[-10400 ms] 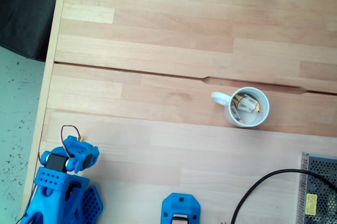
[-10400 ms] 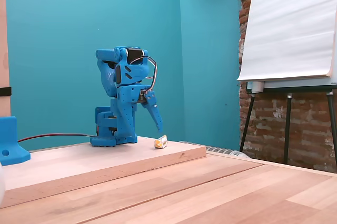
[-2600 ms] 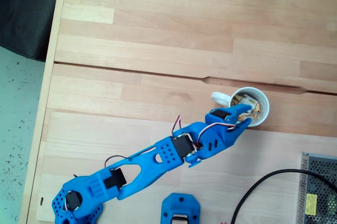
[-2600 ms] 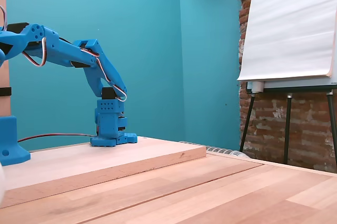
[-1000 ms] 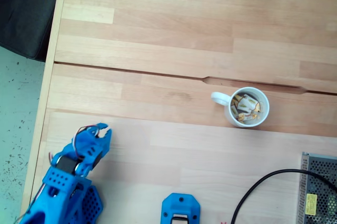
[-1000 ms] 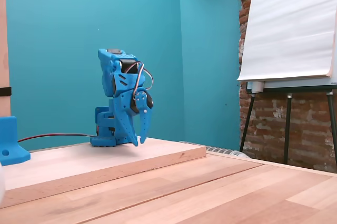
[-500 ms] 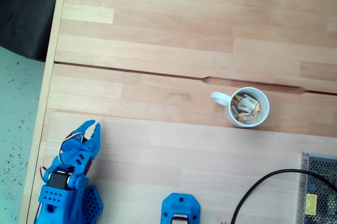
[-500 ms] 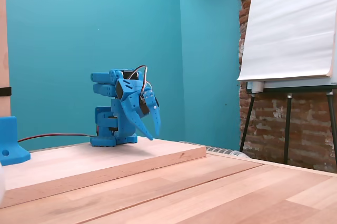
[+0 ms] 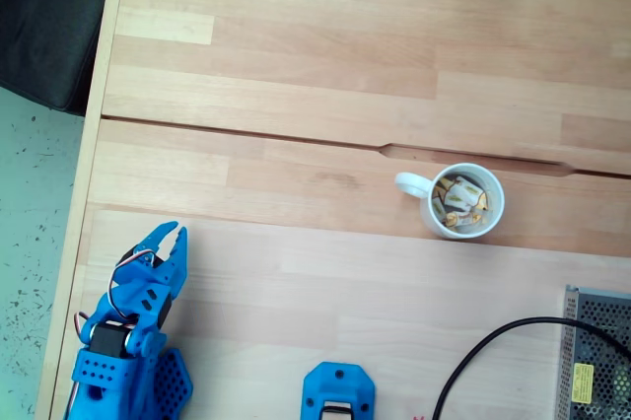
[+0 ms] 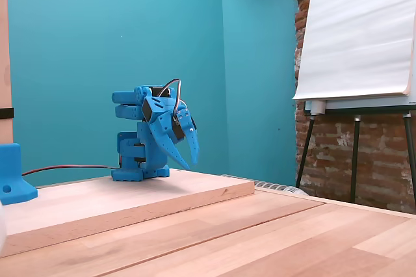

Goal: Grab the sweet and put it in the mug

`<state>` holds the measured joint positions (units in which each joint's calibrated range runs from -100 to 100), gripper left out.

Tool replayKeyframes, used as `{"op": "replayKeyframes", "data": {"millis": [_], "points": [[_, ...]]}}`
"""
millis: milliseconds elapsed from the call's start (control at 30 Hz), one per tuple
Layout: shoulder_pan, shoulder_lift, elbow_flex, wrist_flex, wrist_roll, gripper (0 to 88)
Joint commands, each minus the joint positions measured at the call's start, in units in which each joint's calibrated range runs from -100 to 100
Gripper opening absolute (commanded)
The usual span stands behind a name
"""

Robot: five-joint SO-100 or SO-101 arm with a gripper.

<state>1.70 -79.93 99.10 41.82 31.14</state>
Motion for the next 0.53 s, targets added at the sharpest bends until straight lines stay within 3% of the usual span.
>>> {"op": "replayKeyframes", "data": {"millis": [0, 500], "points": [[-0.25, -0.71, 0.9, -0.21, 0.1, 3.5], [0.33, -0.71, 0.9, -0.21, 0.1, 3.5]]}}
